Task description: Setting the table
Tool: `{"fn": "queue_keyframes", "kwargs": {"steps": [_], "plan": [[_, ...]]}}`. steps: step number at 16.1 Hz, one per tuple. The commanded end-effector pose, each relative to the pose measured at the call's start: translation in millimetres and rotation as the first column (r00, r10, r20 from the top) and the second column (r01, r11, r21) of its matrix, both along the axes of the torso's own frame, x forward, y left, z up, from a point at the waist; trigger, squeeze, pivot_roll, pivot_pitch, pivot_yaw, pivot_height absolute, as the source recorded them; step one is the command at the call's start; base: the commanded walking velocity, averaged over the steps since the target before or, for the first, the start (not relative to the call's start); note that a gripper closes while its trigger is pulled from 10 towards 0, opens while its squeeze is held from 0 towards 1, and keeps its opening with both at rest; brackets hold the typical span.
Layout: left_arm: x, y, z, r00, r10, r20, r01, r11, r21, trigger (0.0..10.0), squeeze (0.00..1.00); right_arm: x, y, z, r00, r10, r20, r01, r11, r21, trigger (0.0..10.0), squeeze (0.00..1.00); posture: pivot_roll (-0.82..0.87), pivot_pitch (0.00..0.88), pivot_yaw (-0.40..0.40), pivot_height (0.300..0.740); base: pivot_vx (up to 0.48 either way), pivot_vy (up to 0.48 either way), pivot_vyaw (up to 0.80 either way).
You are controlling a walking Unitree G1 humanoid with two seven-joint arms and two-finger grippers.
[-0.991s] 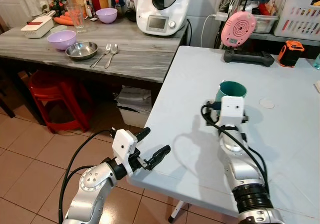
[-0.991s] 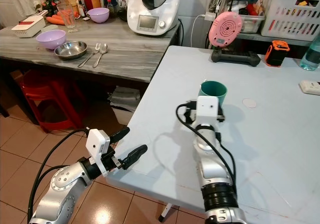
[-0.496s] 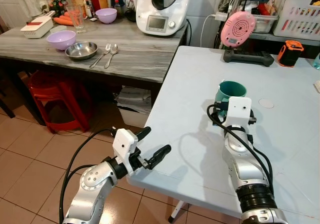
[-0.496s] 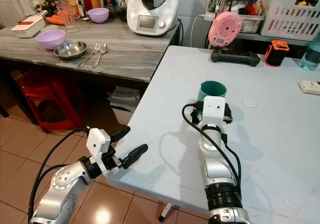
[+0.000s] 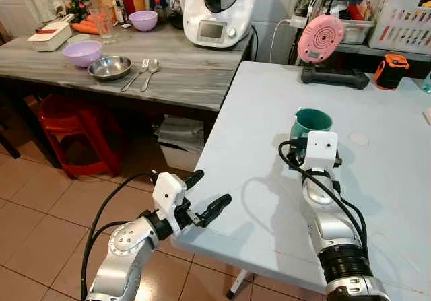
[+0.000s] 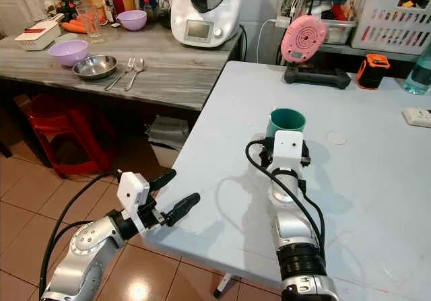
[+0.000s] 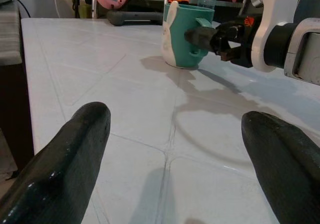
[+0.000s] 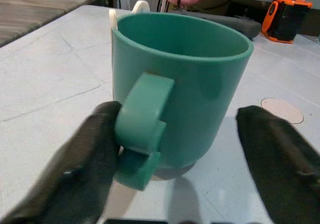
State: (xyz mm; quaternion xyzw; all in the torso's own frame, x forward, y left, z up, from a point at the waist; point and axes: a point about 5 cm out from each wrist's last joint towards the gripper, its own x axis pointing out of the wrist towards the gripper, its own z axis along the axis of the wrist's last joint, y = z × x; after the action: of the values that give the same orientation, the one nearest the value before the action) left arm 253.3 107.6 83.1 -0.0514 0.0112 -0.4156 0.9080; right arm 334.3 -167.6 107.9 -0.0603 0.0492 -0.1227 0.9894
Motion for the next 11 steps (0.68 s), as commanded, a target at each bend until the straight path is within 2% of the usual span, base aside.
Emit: {"fn": "queue_keyframes", "kwargs": {"steps": [1, 11], "plan": [[1.9, -1.3, 4.6, 1.0, -0.005, 0.017, 0.005, 1.0, 0.008, 10.0, 0.0, 3.8, -0.4, 4.1, 1.0, -0.001, 0.014, 0.001, 1.0, 0.006, 0.0, 0.0, -0.04, 0.0, 0.025, 0.74, 0.0, 0.0, 0.0], [3.0, -3.7, 6.4, 1.0, -0.004, 0.021, 0.004, 1.0, 0.003, 10.0, 0.0, 4.3, 1.2, 5.3, 0.999, 0.019, 0.04, -0.02, 1.0, 0.011, 0.0, 0.0, -0.04, 0.0, 0.026, 0.74, 0.0, 0.0, 0.0]]}}
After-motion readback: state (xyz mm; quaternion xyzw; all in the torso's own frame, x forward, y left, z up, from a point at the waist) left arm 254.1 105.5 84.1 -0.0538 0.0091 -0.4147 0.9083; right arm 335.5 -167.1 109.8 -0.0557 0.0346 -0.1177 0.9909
